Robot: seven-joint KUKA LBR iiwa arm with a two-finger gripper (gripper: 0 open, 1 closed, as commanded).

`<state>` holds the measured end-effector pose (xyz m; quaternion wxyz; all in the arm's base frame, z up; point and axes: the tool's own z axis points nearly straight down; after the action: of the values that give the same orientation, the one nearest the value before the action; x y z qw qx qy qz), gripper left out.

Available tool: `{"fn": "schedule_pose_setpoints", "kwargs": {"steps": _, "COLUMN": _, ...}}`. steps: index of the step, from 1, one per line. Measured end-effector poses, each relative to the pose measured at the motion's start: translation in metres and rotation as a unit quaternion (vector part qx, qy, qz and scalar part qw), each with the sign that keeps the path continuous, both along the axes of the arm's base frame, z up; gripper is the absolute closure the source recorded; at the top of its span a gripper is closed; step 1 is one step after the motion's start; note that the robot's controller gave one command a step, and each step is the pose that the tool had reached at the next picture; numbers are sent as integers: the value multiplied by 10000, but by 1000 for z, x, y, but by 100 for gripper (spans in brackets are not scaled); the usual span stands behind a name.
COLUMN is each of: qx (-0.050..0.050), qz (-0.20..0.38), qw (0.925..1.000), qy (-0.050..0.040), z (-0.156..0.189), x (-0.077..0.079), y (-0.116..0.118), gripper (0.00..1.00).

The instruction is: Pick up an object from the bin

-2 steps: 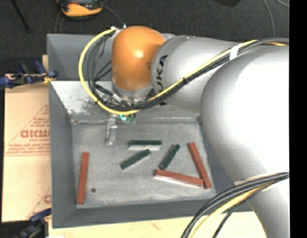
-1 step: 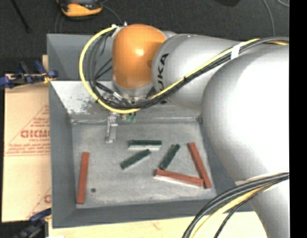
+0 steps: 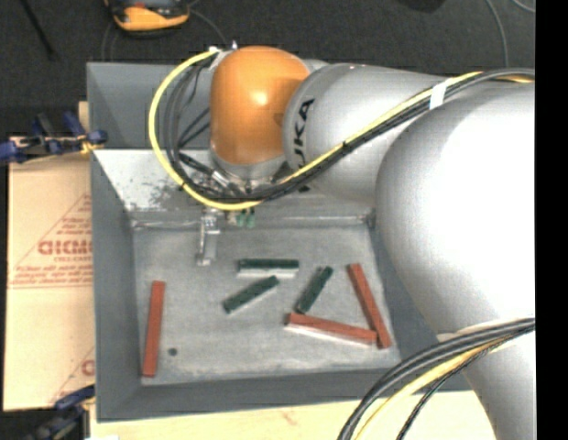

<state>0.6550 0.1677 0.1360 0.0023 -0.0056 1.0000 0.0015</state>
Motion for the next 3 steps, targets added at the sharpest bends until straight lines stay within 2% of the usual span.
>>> {"fn": "schedule_pose_setpoints", "kwargs": {"steps": 1, "qx": -23, "qz": 1133, "qw": 9936, "qy": -19, "z": -55, "x": -17, "y": -3, "gripper": 0}}
{"fn": "schedule_pose_setpoints", "kwargs": {"steps": 2, "qx": -12, "qz": 1074, "qw": 9942, "qy": 48, "z": -57, "x": -29, "y": -21, "gripper": 0}}
{"fn": "schedule_pose_setpoints", "kwargs": {"steps": 3, "qx": -23, "qz": 1751, "qw": 9846, "qy": -6, "z": -47, "x": -28, "y": -69, "gripper": 0}}
